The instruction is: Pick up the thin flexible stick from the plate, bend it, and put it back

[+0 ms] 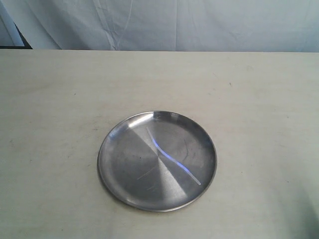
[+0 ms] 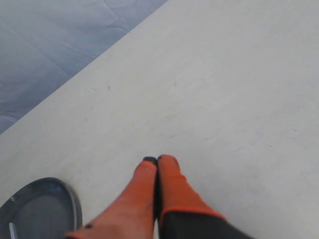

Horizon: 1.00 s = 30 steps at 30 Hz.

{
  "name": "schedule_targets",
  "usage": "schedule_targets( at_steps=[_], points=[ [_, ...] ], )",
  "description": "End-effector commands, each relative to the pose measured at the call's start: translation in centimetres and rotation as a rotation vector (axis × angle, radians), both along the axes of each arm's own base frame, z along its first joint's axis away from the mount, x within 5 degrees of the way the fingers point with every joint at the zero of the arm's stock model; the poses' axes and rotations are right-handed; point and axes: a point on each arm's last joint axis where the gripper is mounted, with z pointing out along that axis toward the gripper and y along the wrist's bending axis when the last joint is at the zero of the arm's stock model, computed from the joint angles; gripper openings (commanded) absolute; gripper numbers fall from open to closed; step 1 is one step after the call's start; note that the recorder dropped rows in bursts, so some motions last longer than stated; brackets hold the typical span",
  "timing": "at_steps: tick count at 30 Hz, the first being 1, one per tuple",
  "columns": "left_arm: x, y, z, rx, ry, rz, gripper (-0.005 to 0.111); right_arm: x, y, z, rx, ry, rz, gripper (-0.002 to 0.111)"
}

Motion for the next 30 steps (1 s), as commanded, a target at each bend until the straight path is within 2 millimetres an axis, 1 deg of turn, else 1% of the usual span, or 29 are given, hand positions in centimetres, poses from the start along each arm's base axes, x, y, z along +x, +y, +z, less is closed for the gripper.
schedule_targets(
  at_steps=[1, 5, 7, 9, 11, 16, 18, 25, 30],
  points=[
    [0.0, 0.6, -1.1, 0.005, 0.112, 0.083, 0.054, 0.0, 0.0, -0.1, -0.010, -0.002, -0.004, -0.001],
    [0.0, 1.0, -2.3, -0.093, 0.221, 0.107, 0.054, 0.0, 0.0, -0.1, -0.010, -0.002, -0.004, -0.001],
    [0.1, 1.1, -2.5, -0.104, 0.252, 0.112, 0.054, 0.0, 0.0, -0.1, -0.010, -0.002, -0.004, -0.001],
    [0.1, 1.2, -3.2, -0.101, 0.327, 0.129, 0.054, 0.0, 0.0, -0.1, -0.010, -0.002, -0.004, -0.001],
    [0.1, 1.3, -3.5, -0.027, 0.381, 0.156, 0.054, 0.0, 0.0, -0.1, -0.010, -0.002, -0.004, -0.001],
    [0.1, 1.3, -3.7, 0.307, 0.476, 0.235, 0.054, 0.0, 0.0, -0.1, -0.010, -0.002, -0.004, -0.001],
    [0.1, 1.3, -3.7, 0.373, 0.490, 0.248, 0.054, 0.0, 0.0, -0.1, -0.010, -0.002, -0.004, -0.001],
    [0.2, 1.1, -3.7, 0.405, 0.492, 0.236, 0.054, 0.0, 0.0, -0.1, -0.010, 0.000, -0.005, -0.001],
    [0.4, -0.1, -3.7, 0.446, 0.448, 0.045, 0.054, 0.0, 0.0, -0.1, -0.010, 0.000, -0.005, -0.001]
  ],
)
